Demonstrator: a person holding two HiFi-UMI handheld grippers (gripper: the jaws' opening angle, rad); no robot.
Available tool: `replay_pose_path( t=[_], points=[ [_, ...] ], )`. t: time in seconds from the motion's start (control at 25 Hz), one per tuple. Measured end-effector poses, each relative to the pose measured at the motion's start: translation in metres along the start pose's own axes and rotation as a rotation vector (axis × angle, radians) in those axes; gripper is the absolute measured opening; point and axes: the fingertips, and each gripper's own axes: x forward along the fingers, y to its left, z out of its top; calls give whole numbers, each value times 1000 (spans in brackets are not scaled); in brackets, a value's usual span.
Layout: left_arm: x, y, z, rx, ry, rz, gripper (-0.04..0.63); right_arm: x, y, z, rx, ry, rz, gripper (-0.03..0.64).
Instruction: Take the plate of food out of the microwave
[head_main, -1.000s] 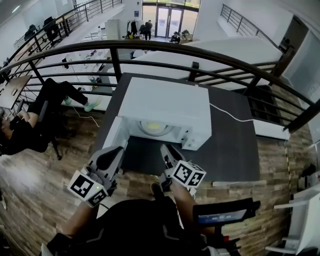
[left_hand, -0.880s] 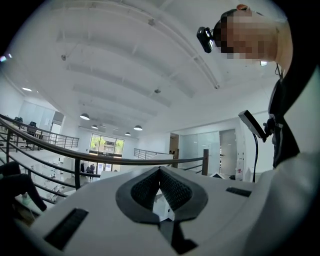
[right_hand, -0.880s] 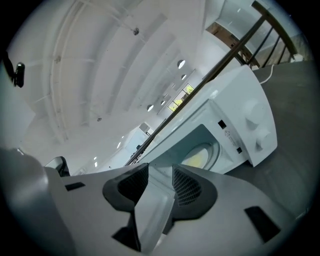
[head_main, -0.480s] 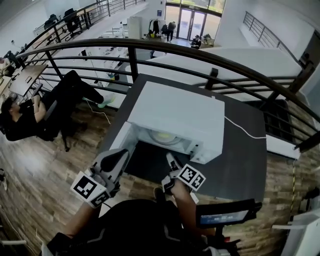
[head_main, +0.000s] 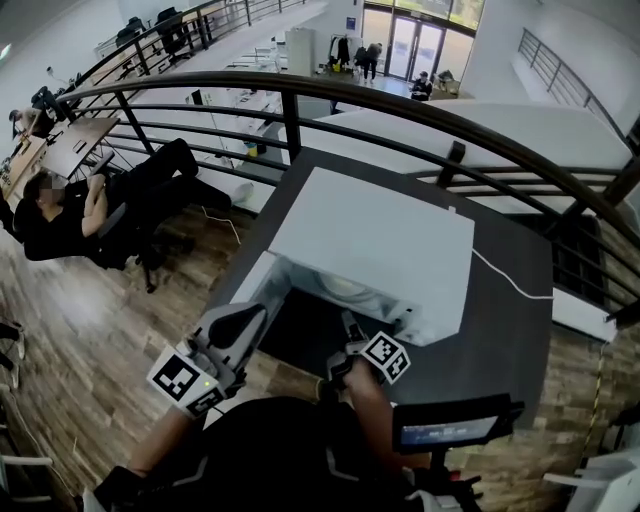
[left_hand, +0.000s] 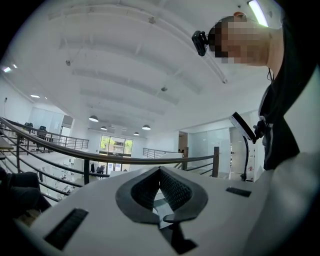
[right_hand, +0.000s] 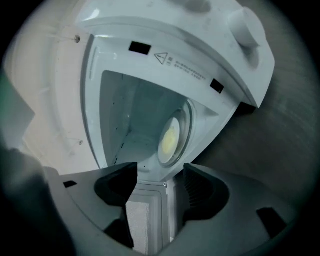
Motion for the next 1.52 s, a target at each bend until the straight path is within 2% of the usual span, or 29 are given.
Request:
replay_pose_path(
  t=[0.44,0.76,1.2,1.52],
  points=[
    [11,15,1,6,25,57,2,41,-21,5,128,6,-50,336],
    [19,28,-1,4,43,75,3,62,-36,3,250,-8,-94,339],
    [16,45,-7,16,75,128,2,99,-43,8,406,-35,-72,339],
    [11,44,-5,21,88,147,2,105,-53,14,471,-61,-81,337]
  ],
)
